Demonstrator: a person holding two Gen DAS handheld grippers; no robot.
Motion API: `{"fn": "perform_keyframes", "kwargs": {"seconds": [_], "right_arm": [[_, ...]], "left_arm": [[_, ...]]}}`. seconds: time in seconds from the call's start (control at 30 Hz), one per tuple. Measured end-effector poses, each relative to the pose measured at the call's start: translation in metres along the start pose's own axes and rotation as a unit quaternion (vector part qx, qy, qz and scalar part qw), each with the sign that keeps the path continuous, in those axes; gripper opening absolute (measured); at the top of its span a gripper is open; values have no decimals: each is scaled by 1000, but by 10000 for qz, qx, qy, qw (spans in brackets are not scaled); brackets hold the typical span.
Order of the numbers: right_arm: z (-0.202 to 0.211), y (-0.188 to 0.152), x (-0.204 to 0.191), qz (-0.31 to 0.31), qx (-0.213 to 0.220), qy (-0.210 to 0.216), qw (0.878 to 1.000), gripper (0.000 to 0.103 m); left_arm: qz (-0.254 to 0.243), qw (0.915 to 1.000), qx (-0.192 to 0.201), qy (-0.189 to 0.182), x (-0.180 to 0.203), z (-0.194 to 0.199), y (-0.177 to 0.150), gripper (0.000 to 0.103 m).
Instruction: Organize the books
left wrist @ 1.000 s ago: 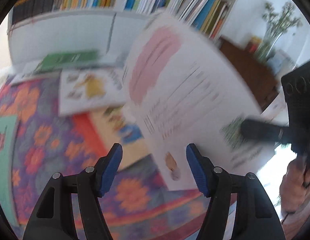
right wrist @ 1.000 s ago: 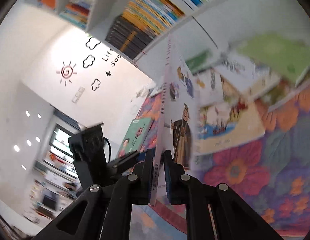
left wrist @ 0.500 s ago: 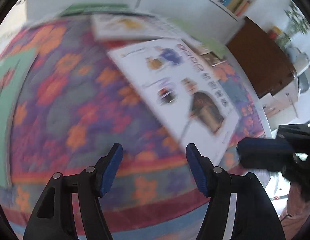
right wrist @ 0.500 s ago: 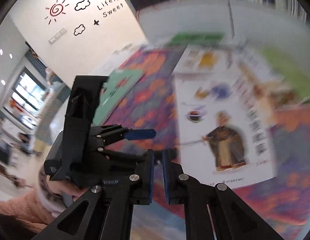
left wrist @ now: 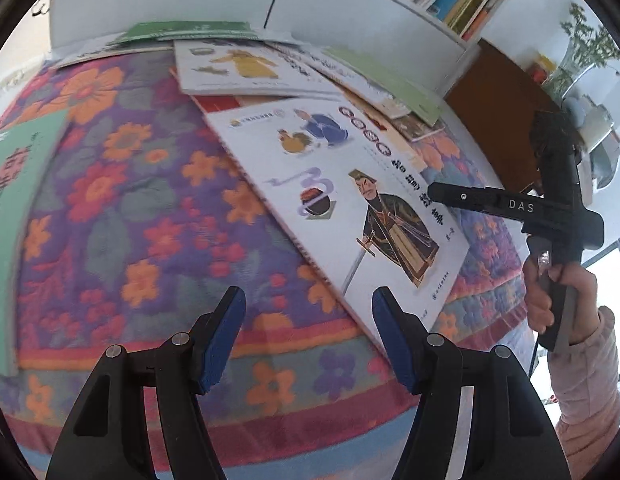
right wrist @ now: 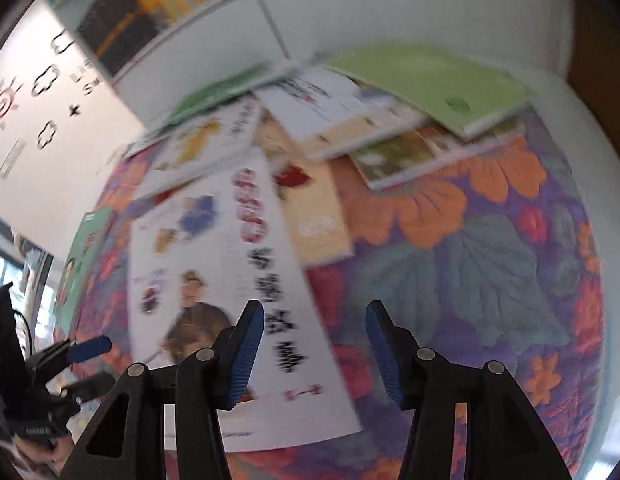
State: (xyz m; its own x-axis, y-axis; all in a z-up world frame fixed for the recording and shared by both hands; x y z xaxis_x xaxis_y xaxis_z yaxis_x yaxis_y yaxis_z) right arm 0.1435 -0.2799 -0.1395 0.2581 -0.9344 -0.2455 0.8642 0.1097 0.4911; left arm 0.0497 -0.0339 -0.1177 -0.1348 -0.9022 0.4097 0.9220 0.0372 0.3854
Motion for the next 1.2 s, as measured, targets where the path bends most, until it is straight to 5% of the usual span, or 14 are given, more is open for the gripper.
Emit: {"fn": "perform_keyframes", "kwargs": {"seconds": [0.27, 0.43, 0.53, 0.63, 0.7, 0.8, 0.97, 1.2], "right_arm": [[-8, -25, -51, 455, -231, 346, 9981, 59], [-6, -63, -102, 717, -519, 949, 9915, 63], [-1, -73, -107, 911, -599, 1392, 9842, 62], [-7, -64, -85, 263, -441, 2040, 9776, 50], [-18, -55, -67, -307, -402, 2457, 9680, 26], [-31, -50, -56, -683, -328, 2981, 9515, 10], [-26, -48, -61, -289, -118, 2789, 9598, 11], [-25, -46, -59, -497, -86, 2763, 9598, 14]], "left_arm": [[-184, 9994, 118, 253, -3, -15, 2, 64], [-346, 9986, 55, 387, -15, -3, -12, 63], [-382, 9990, -87, 191, -28, 2, -11, 53], [-267, 9994, -219, -83, -35, -3, -2, 47], [-174, 9995, -215, -157, -37, -5, 5, 45], [-40, 9995, -192, -261, -39, -8, 10, 42], [49, 9989, -103, -447, -43, -11, 14, 40], [118, 9979, 35, -636, -47, -9, 14, 38]]}}
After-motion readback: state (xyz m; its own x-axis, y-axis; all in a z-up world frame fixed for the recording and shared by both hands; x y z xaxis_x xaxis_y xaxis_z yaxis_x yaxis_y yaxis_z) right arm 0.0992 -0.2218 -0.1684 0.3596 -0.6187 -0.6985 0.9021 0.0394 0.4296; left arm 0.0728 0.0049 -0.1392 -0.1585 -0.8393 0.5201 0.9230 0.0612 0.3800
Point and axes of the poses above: each gripper's, at about its wrist camera, not at the fingertips, and z roughly against the way its jaws point, x to its right, y to its top, the point moved 8 cm from there along -z, roughly the way its jaws point, and after that the axes turned 10 degrees about z, right-handed, at the moved point
